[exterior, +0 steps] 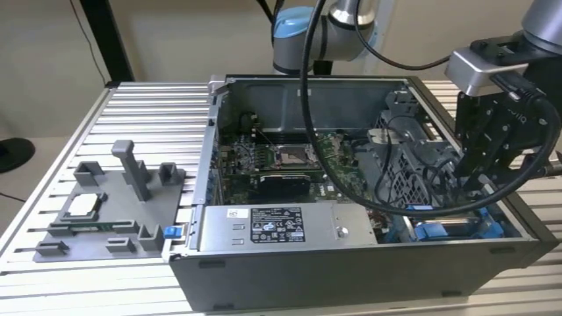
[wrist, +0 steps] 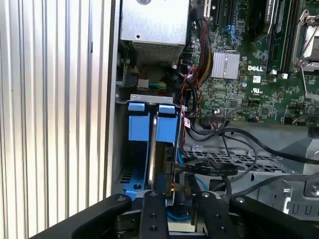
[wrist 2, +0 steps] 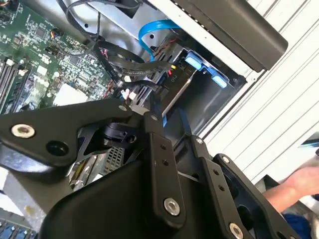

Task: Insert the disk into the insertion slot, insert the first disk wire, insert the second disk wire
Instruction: 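Insert the second disk wire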

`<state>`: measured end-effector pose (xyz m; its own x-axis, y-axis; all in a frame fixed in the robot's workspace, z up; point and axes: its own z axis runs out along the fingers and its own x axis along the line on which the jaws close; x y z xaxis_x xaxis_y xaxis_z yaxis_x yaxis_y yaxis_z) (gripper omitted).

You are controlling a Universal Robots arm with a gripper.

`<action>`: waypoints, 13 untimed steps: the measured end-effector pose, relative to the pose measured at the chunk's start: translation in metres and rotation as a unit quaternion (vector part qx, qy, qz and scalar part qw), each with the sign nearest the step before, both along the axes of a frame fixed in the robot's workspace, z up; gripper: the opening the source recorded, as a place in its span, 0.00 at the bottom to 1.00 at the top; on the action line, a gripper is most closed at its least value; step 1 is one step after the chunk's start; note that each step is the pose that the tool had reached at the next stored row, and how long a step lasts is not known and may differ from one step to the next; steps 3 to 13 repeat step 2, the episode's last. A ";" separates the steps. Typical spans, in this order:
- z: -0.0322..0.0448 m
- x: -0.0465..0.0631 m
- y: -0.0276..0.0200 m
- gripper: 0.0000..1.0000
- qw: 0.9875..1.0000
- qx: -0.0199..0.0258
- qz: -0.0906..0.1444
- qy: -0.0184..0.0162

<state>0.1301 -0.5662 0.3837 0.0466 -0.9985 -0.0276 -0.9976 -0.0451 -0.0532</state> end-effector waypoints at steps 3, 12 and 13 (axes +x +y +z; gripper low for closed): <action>0.0001 0.000 0.0000 1.00 1.000 0.000 0.000 0.000; 0.0001 0.000 0.0000 1.00 1.000 0.000 0.000 0.000; 0.0001 0.000 0.0000 1.00 1.000 0.000 0.000 0.000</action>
